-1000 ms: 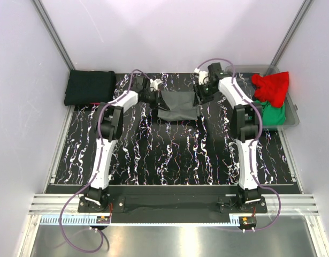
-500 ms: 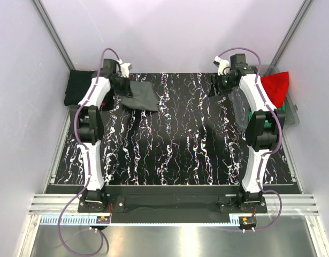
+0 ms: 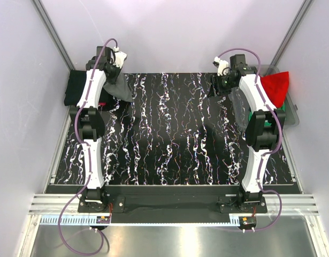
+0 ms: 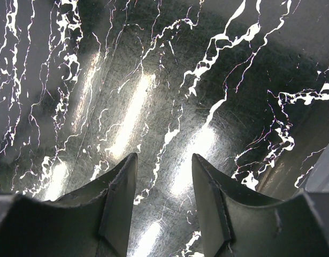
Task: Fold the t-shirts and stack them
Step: Neatly place the folded tshirt to the corner
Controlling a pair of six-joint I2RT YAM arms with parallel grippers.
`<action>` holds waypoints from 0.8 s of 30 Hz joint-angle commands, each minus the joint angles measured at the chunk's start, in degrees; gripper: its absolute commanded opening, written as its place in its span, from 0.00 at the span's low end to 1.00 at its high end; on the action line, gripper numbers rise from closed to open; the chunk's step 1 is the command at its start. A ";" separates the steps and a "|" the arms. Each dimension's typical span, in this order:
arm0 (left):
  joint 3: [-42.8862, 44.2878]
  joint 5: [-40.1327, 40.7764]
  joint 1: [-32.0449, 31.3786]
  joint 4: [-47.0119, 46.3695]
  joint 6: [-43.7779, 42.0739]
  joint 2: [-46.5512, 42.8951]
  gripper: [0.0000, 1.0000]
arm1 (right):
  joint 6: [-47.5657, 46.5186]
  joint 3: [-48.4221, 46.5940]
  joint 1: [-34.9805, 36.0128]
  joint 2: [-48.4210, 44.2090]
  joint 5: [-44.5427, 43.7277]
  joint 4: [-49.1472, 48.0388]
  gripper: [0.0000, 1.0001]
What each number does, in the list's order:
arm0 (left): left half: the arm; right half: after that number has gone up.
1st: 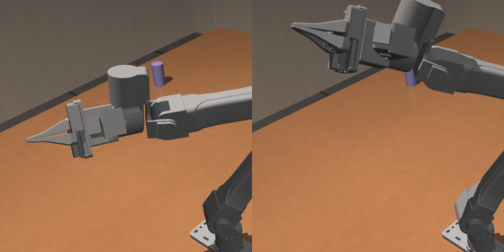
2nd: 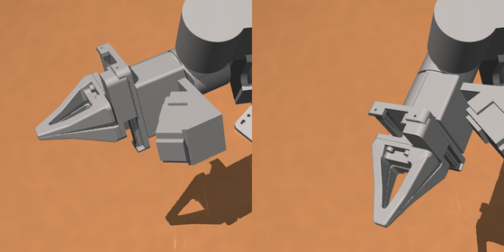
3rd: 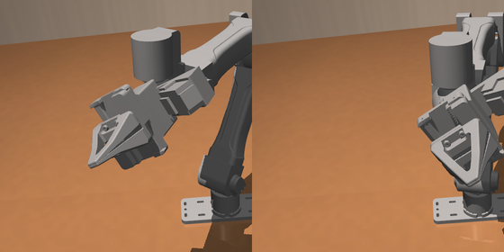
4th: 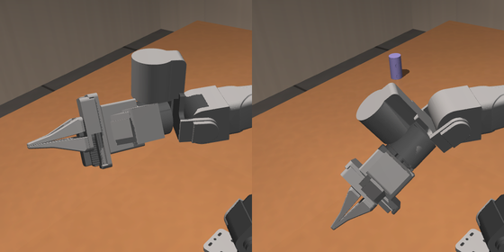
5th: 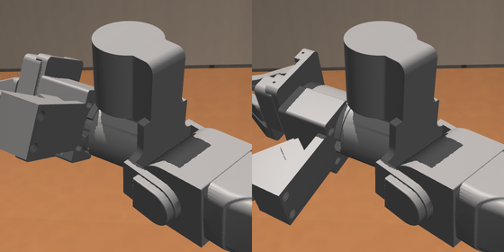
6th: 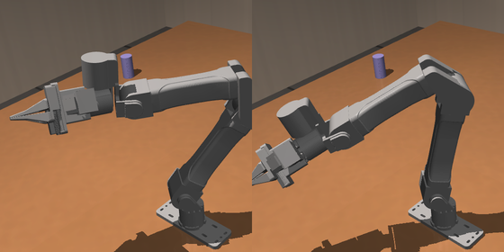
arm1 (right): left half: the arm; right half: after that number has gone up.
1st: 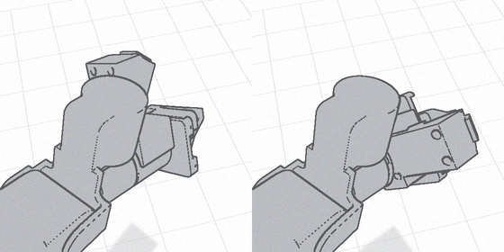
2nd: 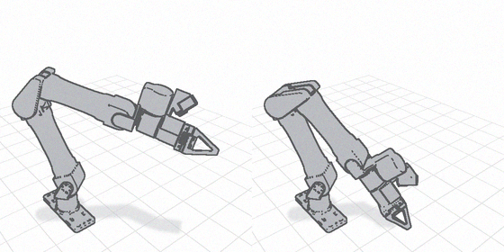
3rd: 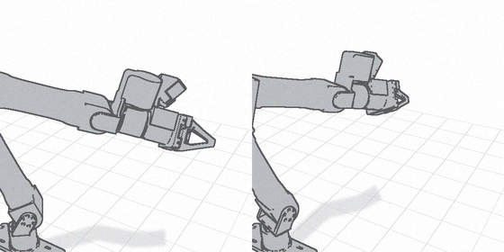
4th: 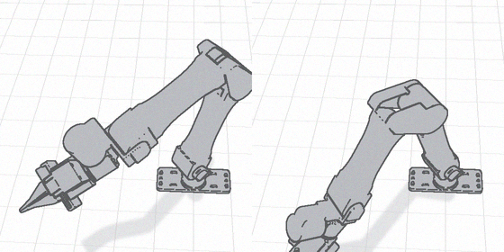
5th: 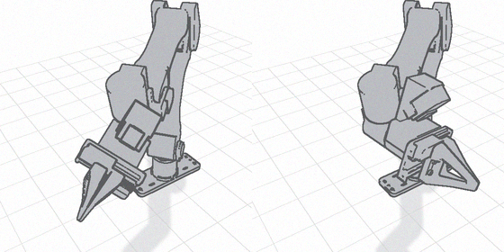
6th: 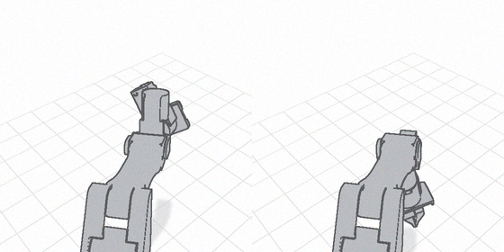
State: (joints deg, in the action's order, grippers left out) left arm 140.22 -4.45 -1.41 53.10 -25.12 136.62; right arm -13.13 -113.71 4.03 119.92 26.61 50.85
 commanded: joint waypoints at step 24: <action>0.32 15.08 2.73 -12.32 -14.43 -7.94 0.00 | 0.91 0.51 0.27 -1.44 1.78 -1.54 0.52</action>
State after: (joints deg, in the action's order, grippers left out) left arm 140.09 7.22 0.43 44.91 -39.97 135.57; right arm -12.82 -112.77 4.03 119.92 26.70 50.65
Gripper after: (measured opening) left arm 0.058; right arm 0.516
